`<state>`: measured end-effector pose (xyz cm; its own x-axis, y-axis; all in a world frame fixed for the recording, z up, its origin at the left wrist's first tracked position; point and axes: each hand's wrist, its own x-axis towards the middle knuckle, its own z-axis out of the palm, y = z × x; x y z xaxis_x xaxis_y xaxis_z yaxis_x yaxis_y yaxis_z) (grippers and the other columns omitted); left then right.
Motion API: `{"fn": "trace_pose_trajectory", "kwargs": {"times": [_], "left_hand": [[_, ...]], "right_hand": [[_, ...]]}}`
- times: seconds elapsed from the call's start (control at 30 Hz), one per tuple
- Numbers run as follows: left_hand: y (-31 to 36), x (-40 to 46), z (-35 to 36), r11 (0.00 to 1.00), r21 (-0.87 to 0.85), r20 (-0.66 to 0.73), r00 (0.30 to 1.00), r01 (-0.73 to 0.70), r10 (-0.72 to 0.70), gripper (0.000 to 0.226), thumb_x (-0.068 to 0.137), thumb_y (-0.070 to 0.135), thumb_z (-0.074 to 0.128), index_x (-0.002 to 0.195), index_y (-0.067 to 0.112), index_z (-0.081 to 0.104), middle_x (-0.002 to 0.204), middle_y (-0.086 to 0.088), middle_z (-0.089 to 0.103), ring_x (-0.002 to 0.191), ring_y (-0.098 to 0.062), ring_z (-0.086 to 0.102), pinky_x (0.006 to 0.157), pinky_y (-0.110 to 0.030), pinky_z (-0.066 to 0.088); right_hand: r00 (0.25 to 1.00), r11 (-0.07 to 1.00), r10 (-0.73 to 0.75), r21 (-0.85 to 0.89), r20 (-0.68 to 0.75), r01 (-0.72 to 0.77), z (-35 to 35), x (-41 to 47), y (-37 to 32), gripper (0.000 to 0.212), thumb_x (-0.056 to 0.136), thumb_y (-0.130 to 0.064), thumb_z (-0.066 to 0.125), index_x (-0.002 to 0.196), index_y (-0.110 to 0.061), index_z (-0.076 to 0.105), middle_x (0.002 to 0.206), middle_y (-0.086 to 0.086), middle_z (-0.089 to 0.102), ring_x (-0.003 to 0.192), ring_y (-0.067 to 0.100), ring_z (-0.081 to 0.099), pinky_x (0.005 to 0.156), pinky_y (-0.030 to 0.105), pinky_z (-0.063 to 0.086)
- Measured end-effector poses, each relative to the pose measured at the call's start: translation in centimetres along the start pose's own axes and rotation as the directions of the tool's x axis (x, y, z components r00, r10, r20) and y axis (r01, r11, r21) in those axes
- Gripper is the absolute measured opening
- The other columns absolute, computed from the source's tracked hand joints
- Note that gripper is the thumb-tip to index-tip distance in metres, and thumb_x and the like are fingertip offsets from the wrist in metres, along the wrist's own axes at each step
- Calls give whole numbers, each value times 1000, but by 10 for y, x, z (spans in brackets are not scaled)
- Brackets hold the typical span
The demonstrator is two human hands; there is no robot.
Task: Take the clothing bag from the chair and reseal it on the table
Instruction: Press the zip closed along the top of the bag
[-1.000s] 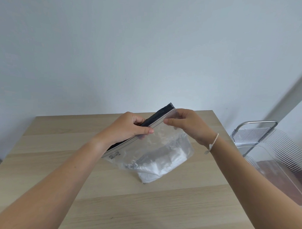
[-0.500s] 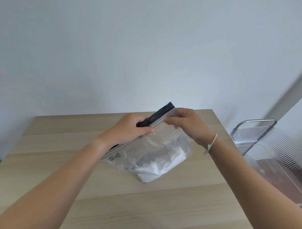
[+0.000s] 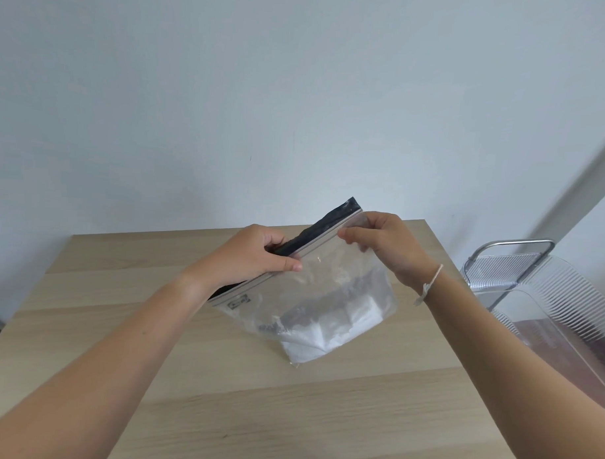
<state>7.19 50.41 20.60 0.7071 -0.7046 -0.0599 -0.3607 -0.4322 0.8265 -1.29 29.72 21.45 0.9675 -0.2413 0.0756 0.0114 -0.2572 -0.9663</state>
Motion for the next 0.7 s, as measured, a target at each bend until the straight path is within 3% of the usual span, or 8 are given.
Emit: {"fn": "trace_pose_trajectory", "kwargs": {"times": [0.1, 0.23, 0.43, 0.53, 0.7], "left_hand": [[1, -1, 0, 999, 28, -9, 1000, 15, -15, 19, 72, 26, 76, 66, 11, 66, 49, 8, 58, 50, -3, 48, 51, -12, 36], [4, -2, 2, 1000, 25, -8, 1000, 2, -1, 22, 74, 22, 75, 55, 21, 64, 46, 10, 58, 46, 0, 48, 50, -8, 35], [0, -2, 3, 1000, 5, -2, 1000, 11, -11, 11, 73, 25, 76, 69, 17, 70, 51, 9, 60, 52, -2, 50, 52, -10, 36], [-2, 0, 3, 1000, 9, -17, 1000, 11, -10, 8, 72, 25, 77, 67, 25, 71, 53, 11, 62, 54, -1, 52, 55, -11, 38], [-4, 1, 4, 1000, 13, -30, 999, 13, -13, 9, 72, 25, 77, 66, 23, 70, 50, 12, 61, 51, 0, 50, 53, -12, 36]], "right_hand": [[1000, 1000, 10, 0, 13, -10, -1, 0, 1, 16, 75, -11, 69, 61, -17, 64, 49, -15, 59, 48, -5, 48, 49, 8, 39], [1000, 1000, 20, 2, 14, -20, -1, 0, 2, 17, 75, -11, 70, 60, -19, 65, 49, -14, 59, 48, -5, 48, 48, 7, 39], [999, 1000, 27, -7, 35, -27, -2, -1, 2, 15, 76, -12, 69, 63, -20, 66, 51, -16, 61, 49, -6, 50, 49, 7, 40], [997, 999, 40, -11, 59, -39, -3, -1, 2, 13, 77, -13, 69, 66, -20, 67, 55, -15, 61, 52, -5, 51, 50, 7, 40], [996, 999, 53, -16, 73, -52, -3, -2, 3, 7, 77, -14, 69, 71, -18, 67, 62, -10, 61, 53, -5, 51, 52, 8, 40]]}}
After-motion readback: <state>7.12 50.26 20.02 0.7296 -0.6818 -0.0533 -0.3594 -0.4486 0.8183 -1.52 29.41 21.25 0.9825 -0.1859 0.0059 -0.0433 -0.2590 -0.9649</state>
